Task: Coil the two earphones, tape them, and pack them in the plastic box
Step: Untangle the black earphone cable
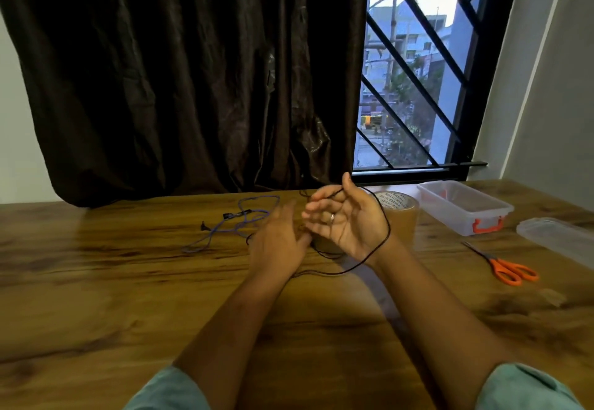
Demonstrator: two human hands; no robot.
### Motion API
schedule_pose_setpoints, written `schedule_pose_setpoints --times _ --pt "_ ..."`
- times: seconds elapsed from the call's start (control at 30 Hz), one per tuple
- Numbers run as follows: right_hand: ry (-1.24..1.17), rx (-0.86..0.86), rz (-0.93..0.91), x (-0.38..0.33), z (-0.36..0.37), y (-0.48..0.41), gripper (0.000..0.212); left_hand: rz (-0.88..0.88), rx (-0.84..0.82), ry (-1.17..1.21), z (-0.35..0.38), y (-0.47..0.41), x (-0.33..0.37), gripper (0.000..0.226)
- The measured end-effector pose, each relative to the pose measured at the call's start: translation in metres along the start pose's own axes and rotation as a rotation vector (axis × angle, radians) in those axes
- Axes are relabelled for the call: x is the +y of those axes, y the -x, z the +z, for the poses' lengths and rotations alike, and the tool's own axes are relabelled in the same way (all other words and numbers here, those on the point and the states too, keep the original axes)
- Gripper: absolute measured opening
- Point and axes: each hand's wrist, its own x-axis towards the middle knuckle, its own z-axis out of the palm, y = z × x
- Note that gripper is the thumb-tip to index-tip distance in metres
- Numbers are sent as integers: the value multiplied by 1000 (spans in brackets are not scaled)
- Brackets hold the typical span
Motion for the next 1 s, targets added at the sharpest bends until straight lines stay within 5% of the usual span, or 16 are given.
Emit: schedule_pose_setpoints --times 0.2,0.33,0.47,0.57,0.67,0.73,0.9,1.0 --pt "-191 39 -120 -12 4 7 62 -157 103 366 -1 -3 0 21" --pt "-284 315 -326 -16 -9 5 63 -297 279 322 -13 -10 -15 24" --pt "-407 610 -425 -20 -40 -1 48 -394 285 337 -16 -15 -40 26" --pt "259 668 -417 -13 -59 -6 24 -395 338 397 -19 -17 -40 21" --pt "1180 523 -298 0 -61 -5 37 -329 332 422 -20 -20 -34 25" --pt "1511 464 -150 3 -62 -5 38 -343 232 631 -21 -20 -30 30" --pt "1283 530 -368 -11 -40 2 28 -405 45 891 -23 -17 -18 40" --pt "1137 184 -284 -3 -14 6 14 -360 -4 950 -22 -15 -8 41"
